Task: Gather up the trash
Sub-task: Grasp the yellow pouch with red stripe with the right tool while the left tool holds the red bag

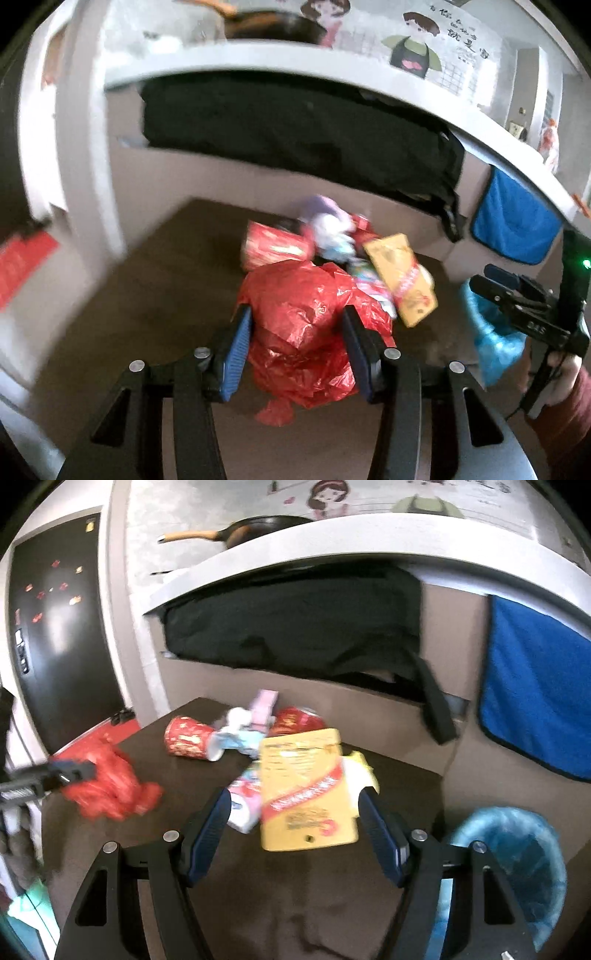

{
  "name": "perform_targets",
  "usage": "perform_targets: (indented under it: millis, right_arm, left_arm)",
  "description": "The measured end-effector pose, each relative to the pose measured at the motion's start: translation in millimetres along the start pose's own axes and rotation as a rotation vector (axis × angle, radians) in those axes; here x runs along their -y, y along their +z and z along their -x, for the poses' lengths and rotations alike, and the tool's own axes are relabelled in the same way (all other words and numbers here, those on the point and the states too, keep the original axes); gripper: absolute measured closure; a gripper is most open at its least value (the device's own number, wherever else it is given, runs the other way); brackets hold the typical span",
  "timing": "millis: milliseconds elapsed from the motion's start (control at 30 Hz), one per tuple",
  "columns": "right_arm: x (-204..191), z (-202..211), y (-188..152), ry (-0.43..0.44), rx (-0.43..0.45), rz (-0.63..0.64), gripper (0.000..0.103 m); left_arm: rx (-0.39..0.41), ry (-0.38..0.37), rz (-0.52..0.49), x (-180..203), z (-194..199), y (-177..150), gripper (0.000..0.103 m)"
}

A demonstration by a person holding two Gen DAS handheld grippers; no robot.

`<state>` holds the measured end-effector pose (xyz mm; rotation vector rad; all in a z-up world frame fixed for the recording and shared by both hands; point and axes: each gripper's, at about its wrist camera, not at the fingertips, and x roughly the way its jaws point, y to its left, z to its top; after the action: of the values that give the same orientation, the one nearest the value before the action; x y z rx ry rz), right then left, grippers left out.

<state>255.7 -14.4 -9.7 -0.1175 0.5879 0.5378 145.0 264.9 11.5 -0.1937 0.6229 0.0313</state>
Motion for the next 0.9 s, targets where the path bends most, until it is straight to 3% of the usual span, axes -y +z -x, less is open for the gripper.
perform_targets:
  millis: [200, 400, 567, 700, 900]
  right_arm:
    - [-39.2, -36.6, 12.2, 0.019, -0.043, 0.090, 0.034]
    - [-39.5, -80.7, 17.0, -0.031, -0.100, 0.132, 0.035]
    - [6.2, -93.1, 16.9, -0.072, -0.115, 0.067, 0.035]
    - [46.8, -104.2, 12.3, -0.024, -0.168, -0.064, 0.034]
    - [67.9, -125.6, -10.2, 0.050, -0.254, -0.193, 0.034]
  left_arm:
    - [0.060, 0.099, 0.021, -35.4, 26.9, 5.4, 0.054]
    - [0.071, 0.140, 0.078, -67.5, 11.1, 0.1, 0.054]
    - [0.062, 0.036, 0.151, -63.0, -19.3, -12.0, 0.054]
    - [0.028, -0.084, 0.186, -43.1, -51.9, -16.1, 0.054]
    - [0.051, -0.101, 0.196, -22.6, -85.3, -9.8, 0.053]
